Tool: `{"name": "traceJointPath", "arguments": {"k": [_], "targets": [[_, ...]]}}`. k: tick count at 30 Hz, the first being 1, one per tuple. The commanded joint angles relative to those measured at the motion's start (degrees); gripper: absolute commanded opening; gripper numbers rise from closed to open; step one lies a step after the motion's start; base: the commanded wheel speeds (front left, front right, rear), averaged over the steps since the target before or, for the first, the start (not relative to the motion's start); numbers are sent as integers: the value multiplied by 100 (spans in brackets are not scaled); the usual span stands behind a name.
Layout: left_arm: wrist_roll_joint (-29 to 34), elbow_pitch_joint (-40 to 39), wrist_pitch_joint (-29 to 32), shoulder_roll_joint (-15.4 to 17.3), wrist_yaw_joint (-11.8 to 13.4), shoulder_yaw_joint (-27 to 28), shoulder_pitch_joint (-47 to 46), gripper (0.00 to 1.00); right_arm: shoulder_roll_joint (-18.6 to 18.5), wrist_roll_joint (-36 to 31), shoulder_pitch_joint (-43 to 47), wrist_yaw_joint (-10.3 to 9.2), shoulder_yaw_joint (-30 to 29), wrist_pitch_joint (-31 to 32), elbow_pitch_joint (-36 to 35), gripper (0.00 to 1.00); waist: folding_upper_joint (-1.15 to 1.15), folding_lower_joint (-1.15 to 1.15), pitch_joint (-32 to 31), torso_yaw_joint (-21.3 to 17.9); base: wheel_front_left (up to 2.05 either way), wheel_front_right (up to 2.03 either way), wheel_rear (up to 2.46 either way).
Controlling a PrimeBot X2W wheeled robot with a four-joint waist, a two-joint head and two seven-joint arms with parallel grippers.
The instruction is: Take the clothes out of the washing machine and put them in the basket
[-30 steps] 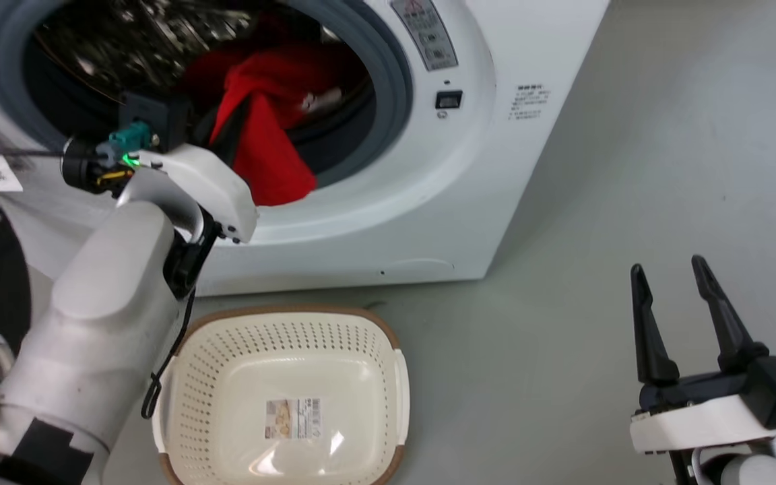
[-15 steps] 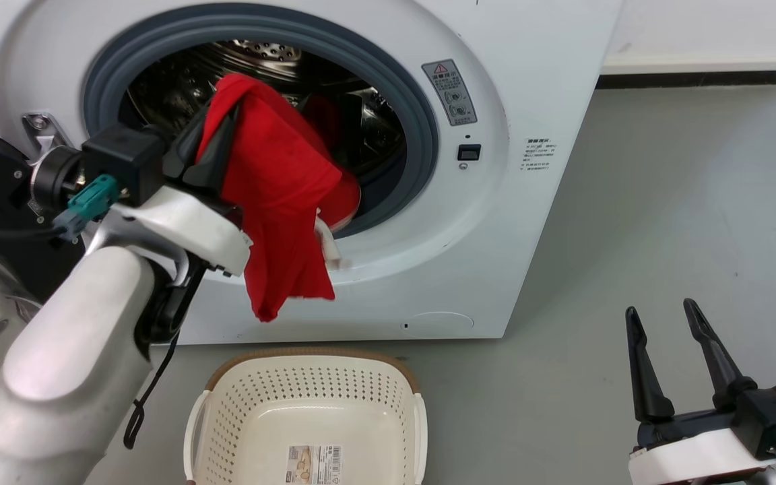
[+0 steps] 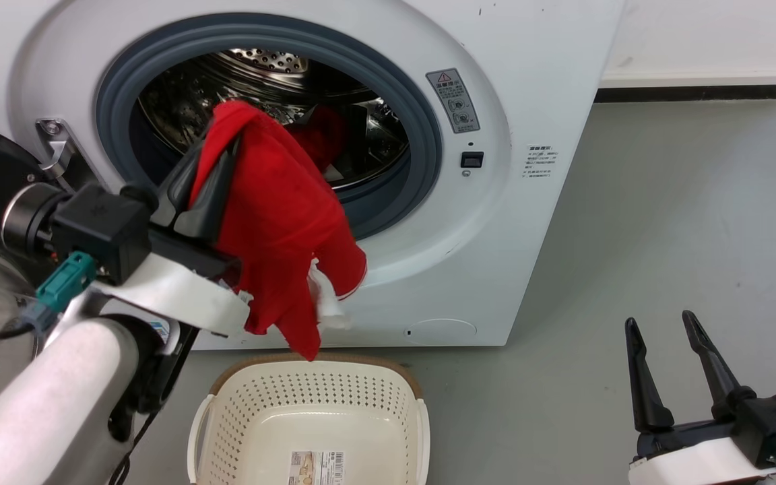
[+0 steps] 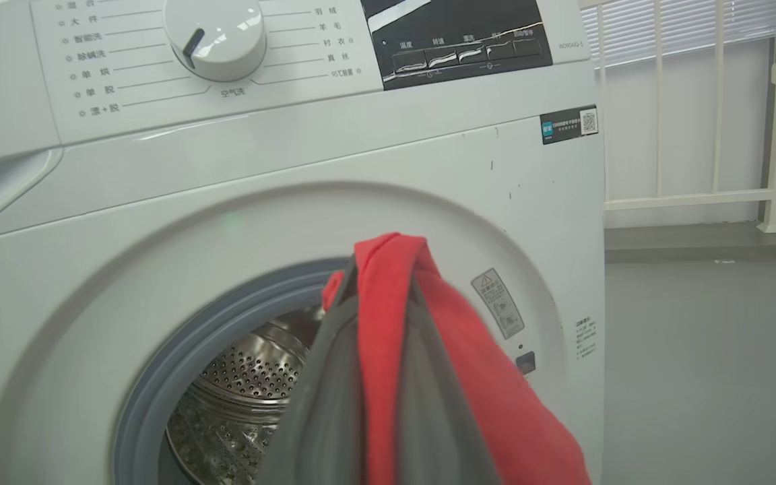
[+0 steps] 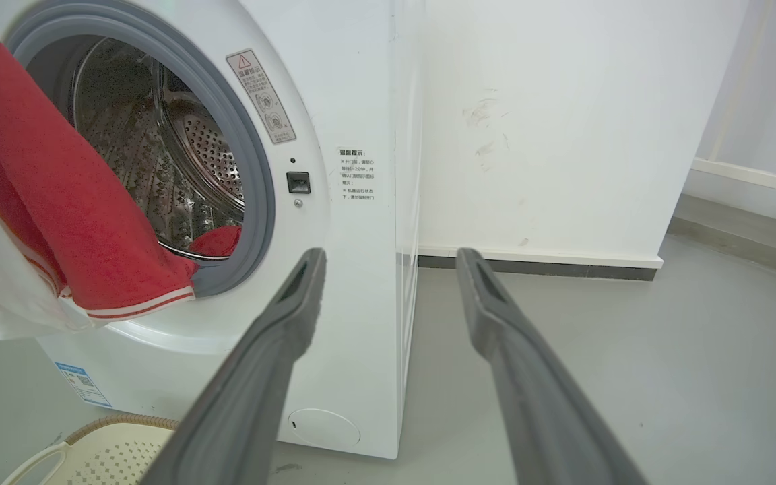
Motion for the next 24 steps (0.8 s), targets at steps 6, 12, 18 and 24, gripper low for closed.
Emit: {"name": "traceJointPath", "arguments": {"k": [6,12,18,24], "targets": [[10,-395,185,176,101,-165,498,0,3,44,-65,-4,-37,-12,-40,100,0,1,175,21,0,0,0],[-64,-262,226,132,49,-433,896,0,3,40,-212,-4,-112,-12,-55,100,0,1,462,17,0,0,0],[-168,226,141,-21,-168,-750,1176,0,4,19,-416,-4,-167,-12,-99,100,0,1,905,-11,0,0,0],[-201,1112,42,-290,-457,-1088,1273,0,4,40,-681,-4,-199,-12,-148,100,0,1,1449,-124,0,0,0]]}}
